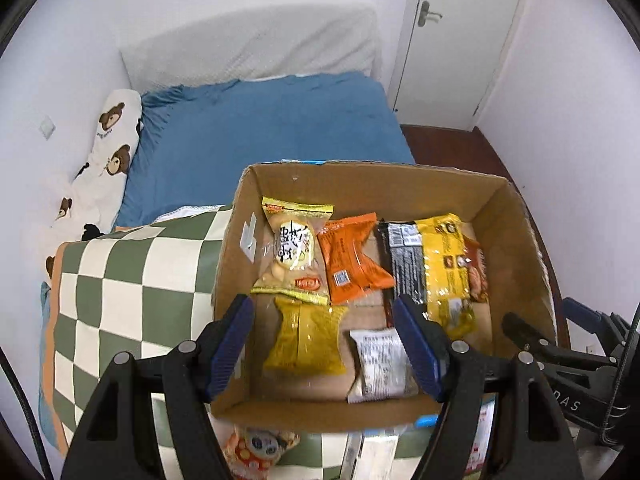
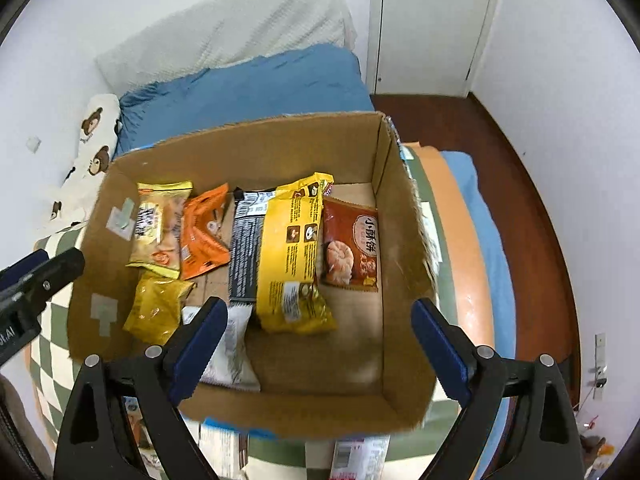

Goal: Organize snacks
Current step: 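Lower both packets into the box and open both tools, then grasp the red-and-white bar packet with the right tool while the left tool grasps the white packet, then carry both packets into the box and open both tools to release them, then grasp the grey wrapped bar with the right tool while the left tool grasps the panda snack bag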

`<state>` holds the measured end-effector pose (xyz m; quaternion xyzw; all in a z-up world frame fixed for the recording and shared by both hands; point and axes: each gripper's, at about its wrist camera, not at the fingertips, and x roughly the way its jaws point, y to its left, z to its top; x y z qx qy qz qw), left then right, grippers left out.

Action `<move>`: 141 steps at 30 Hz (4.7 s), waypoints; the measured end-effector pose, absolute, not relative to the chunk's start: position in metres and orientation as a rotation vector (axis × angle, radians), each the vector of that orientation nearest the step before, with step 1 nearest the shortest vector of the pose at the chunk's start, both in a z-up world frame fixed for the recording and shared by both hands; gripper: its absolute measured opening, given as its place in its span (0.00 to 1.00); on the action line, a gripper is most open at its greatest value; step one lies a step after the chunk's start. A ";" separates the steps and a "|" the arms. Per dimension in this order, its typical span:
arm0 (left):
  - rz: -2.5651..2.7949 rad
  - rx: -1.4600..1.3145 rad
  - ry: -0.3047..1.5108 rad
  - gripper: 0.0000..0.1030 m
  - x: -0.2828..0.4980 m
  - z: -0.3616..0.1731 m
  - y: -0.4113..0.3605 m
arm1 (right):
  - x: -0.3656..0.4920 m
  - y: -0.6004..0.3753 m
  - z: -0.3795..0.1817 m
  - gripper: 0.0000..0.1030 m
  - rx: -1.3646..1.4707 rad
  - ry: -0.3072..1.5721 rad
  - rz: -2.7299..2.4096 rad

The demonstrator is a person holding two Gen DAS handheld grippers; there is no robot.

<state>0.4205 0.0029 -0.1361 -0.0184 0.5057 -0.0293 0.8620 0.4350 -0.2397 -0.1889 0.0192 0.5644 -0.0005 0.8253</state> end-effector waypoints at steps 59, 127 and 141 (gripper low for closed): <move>0.075 -0.173 1.502 0.39 0.241 -0.341 0.049 | 0.274 -0.255 -0.332 0.47 0.063 1.480 -0.081; -0.077 -0.020 1.095 0.81 0.393 -0.149 -0.017 | 0.396 -0.245 -0.182 0.90 0.021 1.212 0.022; -0.085 -0.035 0.931 0.81 0.330 -0.090 -0.012 | 0.337 -0.237 -0.110 0.90 0.038 1.057 0.043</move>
